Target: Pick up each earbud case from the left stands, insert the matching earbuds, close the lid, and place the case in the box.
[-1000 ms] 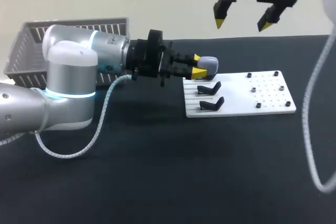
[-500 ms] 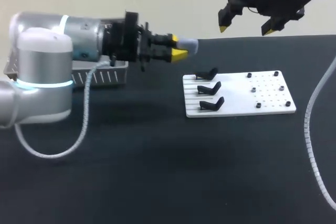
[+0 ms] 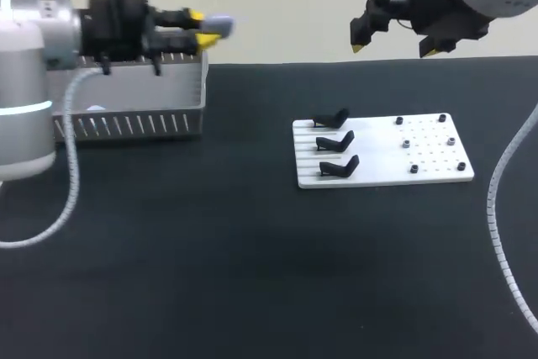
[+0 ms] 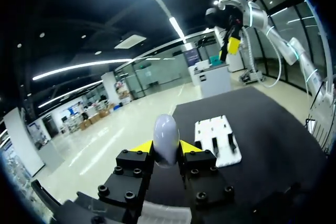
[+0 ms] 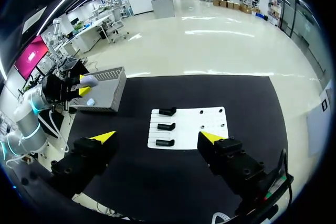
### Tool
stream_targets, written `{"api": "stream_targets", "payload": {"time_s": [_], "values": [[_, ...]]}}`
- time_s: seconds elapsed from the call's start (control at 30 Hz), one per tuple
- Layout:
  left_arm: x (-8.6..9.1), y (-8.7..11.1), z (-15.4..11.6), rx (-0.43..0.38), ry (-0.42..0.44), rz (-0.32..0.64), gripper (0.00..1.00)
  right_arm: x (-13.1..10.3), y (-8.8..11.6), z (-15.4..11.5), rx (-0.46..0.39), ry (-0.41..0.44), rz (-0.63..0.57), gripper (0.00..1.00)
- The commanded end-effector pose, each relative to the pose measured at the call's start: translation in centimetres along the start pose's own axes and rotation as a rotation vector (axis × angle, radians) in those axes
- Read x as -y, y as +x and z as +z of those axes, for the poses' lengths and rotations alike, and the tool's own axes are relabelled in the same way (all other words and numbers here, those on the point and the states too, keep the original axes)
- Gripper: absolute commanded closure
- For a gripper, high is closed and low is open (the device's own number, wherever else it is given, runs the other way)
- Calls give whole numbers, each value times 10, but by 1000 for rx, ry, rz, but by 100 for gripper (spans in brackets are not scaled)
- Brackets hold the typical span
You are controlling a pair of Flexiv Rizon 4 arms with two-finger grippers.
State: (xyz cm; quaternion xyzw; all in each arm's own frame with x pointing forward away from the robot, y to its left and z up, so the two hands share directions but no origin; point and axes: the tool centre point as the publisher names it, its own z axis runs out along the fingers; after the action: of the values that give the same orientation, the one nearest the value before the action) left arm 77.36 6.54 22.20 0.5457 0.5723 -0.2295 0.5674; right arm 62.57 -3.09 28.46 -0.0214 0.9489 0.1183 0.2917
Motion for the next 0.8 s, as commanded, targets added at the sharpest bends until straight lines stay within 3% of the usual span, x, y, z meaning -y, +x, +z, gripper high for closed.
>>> {"api": "stream_targets", "payload": {"time_s": [0.03,0.23,0.33,0.57,0.6,0.67,0.7,0.8], "values": [[-16,12,-42,-125,-252,44,100,1,3,0,28,-1,2,0],[-56,52,-68,-307,-316,46,100,1,3,0,28,-1,2,0],[-74,70,-75,-343,-311,33,100,1,3,0,28,-1,2,0],[-109,103,-77,-307,-230,16,100,1,3,0,28,-1,2,0],[-111,105,-75,-298,-216,21,96,1,3,0,28,-1,2,0],[-115,108,-70,-290,-168,36,22,1,3,0,28,-1,2,0],[-116,108,-67,-280,-152,38,0,1,3,0,28,-1,2,0],[-117,111,-62,-258,-118,30,0,1,3,0,28,-1,2,0]]}}
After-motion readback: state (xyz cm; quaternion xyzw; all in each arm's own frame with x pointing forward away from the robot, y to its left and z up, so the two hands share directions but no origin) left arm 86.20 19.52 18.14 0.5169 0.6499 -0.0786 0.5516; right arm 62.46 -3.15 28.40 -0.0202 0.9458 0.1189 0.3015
